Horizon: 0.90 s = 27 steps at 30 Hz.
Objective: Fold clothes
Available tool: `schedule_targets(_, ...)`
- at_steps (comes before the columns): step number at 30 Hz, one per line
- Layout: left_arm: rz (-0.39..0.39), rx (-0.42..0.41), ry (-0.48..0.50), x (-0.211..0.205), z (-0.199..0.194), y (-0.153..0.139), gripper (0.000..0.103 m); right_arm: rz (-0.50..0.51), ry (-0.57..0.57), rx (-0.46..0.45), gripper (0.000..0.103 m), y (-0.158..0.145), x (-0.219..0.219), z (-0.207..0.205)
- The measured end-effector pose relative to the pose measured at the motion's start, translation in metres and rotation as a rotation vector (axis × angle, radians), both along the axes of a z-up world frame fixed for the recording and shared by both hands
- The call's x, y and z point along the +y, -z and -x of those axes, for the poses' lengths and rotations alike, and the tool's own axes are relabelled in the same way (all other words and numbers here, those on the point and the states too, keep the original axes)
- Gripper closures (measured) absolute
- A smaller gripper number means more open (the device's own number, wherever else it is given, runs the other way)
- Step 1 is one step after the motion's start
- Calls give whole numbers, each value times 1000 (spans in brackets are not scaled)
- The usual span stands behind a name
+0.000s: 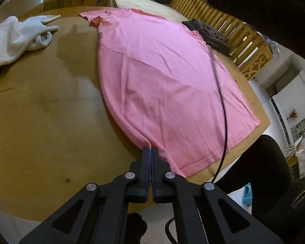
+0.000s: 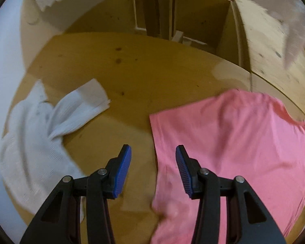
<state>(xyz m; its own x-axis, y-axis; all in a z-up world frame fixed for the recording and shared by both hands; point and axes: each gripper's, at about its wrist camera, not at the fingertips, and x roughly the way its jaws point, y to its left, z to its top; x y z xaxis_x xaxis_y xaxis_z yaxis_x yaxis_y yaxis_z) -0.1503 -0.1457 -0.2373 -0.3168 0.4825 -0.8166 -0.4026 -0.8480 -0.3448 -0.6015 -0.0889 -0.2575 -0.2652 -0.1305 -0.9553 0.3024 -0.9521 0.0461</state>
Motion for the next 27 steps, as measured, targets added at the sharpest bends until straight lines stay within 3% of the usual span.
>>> schedule_targets(7, -61, 5, 3, -3, 7, 0, 102, -96, -26, 3, 58, 21, -19, 16)
schedule_targets(13, -87, 5, -6, -9, 11, 2, 102, -80, -17, 1, 60, 28, -20, 20)
schedule_targets(14, -91, 5, -8, -11, 11, 3, 102, -59, -10, -4, 66, 28, -18, 20)
schedule_targets(17, -100, 4, -14, -14, 13, 4, 102, -66, -25, 4, 99, 26, -14, 20)
schedule_targets(23, -130, 18, -4, -13, 12, -5, 102, 28, 11, -12, 101, 16, 9, 23)
schedule_targets(27, -151, 39, 9, -11, 10, -18, 102, 97, 24, 15, 101, -8, 28, 20)
